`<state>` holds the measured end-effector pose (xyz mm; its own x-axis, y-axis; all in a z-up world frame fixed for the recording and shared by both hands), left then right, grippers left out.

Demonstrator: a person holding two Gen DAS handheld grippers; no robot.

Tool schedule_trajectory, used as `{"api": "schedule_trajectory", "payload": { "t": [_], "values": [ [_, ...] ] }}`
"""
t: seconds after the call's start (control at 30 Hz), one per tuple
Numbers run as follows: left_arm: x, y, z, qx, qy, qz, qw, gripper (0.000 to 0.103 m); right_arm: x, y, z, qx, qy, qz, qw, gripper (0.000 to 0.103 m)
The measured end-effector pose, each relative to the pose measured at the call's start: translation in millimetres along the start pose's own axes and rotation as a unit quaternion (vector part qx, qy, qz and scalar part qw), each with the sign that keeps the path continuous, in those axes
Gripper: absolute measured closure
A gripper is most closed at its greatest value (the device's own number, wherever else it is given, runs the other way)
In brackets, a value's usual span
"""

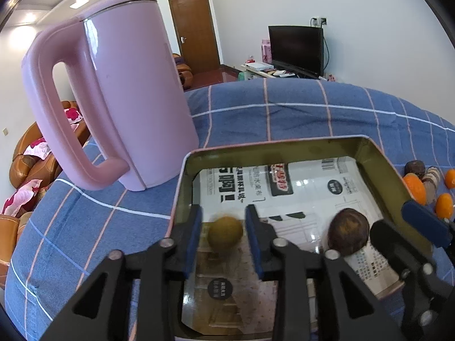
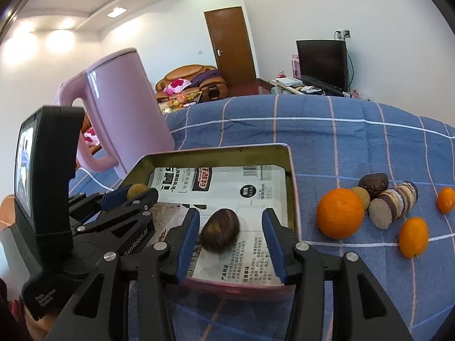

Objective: Organize fruits
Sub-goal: 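Carry both fruits over the tin and open the right tool to drop the brown fruit, then lower the kiwi into the tin and open the left tool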

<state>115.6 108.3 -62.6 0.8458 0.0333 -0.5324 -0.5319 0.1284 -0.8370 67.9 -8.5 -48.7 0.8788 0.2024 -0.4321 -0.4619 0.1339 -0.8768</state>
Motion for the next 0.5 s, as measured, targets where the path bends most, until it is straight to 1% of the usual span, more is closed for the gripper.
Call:
{"api": "schedule_trajectory", "payload": {
  "t": [0.03, 0.1, 0.13, 0.17, 0.27, 0.33, 0.43, 0.5],
  "values": [
    [-2, -1, -2, -0.003, 0.010, -0.003, 0.9999, 0.047, -2, -2, -2, 0.004, 0.004, -0.006, 1.000, 0.046],
    [-6, -3, -3, -0.008, 0.014, -0.015, 0.9998, 0.030, -10, -8, -8, 0.017, 0.009, -0.028, 0.999, 0.040],
    [-9, -5, -4, -0.008, 0.017, -0.022, 0.9996, 0.025, -16, -12, -12, 0.020, 0.026, -0.044, 0.999, 0.030],
    [-12, -7, -5, -0.005, 0.015, -0.032, 0.9994, 0.025, -20, -16, -15, 0.020, 0.038, -0.059, 0.997, 0.024],
    [-20, -12, -7, 0.008, 0.004, -0.058, 0.9983, 0.020, -30, -24, -23, 0.025, 0.058, -0.090, 0.994, 0.024],
    [-23, -14, -9, 0.010, 0.002, -0.068, 0.9976, 0.013, -34, -26, -28, 0.024, 0.078, -0.102, 0.991, 0.024],
    [-25, -15, -9, 0.005, 0.007, -0.074, 0.9972, 0.013, -36, -28, -32, 0.013, 0.106, -0.108, 0.988, 0.024],
    [-26, -16, -10, 0.004, 0.006, -0.077, 0.9970, 0.013, -36, -28, -35, 0.010, 0.112, -0.109, 0.988, 0.024]
  ]
}}
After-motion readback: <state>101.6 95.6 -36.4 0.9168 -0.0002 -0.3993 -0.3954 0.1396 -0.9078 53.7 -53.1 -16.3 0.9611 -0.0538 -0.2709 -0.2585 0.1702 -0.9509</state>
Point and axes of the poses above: each gripper's, at about its wrist camera, not at the fingertips, and x roughly the way its jaws point, z to its left, y to its underside, the point moved 6 cm from there along x, roughly the way its jaws point, and after that the axes turned 11 degrees about -z, right-handed, at the moved point
